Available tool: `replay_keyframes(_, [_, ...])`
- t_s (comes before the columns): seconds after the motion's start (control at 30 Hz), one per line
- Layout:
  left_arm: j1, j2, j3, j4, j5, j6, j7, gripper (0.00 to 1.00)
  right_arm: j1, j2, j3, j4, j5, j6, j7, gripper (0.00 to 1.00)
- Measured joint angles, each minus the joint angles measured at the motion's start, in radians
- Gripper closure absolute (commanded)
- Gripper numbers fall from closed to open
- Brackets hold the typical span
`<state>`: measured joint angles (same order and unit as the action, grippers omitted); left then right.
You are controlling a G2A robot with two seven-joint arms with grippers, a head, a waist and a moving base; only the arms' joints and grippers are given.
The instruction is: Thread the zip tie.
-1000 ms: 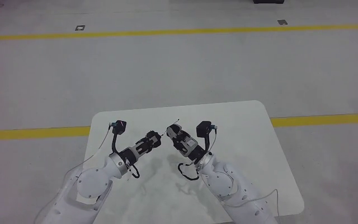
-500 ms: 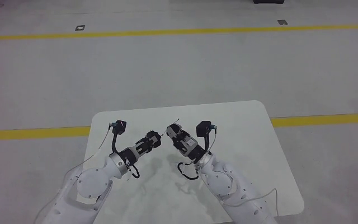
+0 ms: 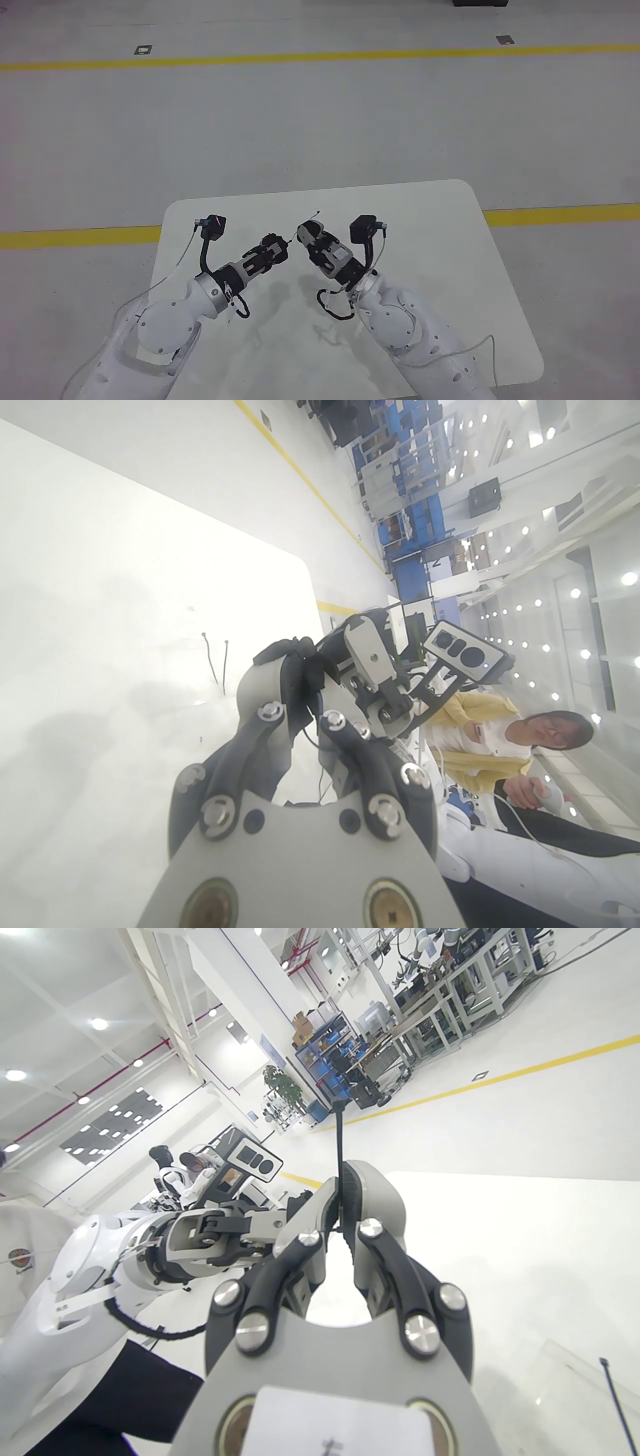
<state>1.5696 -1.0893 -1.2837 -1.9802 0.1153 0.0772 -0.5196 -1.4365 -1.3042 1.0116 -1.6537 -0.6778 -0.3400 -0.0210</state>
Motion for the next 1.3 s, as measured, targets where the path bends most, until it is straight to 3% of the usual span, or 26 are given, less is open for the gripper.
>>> replay_keyframes(1.3, [0.0, 0.0, 0.0, 0.0, 0.0, 0.0, 0.0, 1.0, 0.0, 0.006, -0.016, 0.005, -0.007, 0.0, -0.009, 1.0])
